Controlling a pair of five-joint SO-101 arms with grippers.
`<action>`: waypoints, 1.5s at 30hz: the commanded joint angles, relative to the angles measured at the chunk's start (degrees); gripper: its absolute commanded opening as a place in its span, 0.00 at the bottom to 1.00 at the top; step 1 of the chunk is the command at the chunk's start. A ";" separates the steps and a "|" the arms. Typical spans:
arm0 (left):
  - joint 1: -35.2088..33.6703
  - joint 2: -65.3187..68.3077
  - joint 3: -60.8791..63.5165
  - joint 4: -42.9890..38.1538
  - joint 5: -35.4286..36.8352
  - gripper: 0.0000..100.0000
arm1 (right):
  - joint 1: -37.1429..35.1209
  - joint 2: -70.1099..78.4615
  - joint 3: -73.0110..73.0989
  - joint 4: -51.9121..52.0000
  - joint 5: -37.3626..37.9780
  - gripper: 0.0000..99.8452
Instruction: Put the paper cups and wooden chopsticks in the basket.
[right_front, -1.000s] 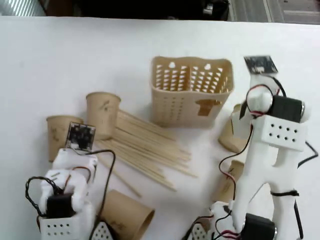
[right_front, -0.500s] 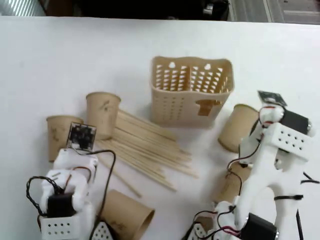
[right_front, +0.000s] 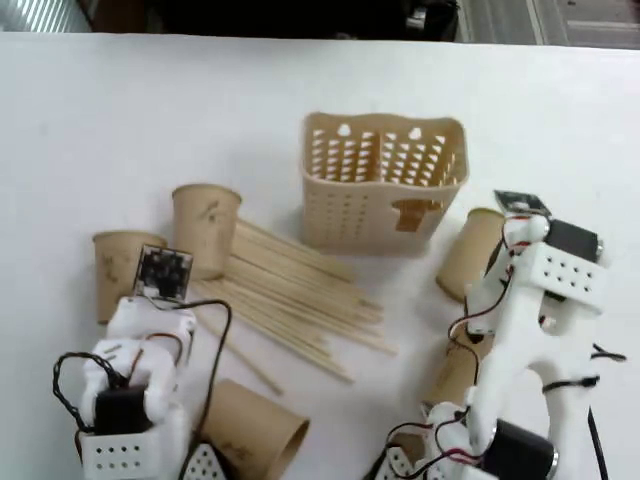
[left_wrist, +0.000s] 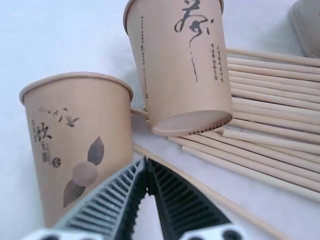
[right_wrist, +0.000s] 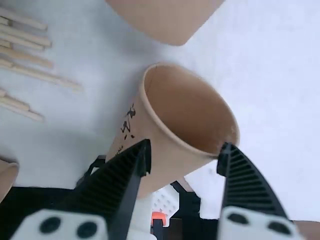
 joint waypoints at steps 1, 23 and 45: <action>-0.48 -0.75 -0.79 -1.32 -0.35 0.02 | -1.27 3.65 -2.90 -1.71 0.53 0.22; -0.40 -0.75 -0.70 -1.32 -0.35 0.02 | -2.33 9.98 -7.82 1.36 8.35 0.02; -0.31 -0.75 -0.18 -1.32 -0.35 0.02 | -4.35 4.70 -20.92 1.63 15.03 0.02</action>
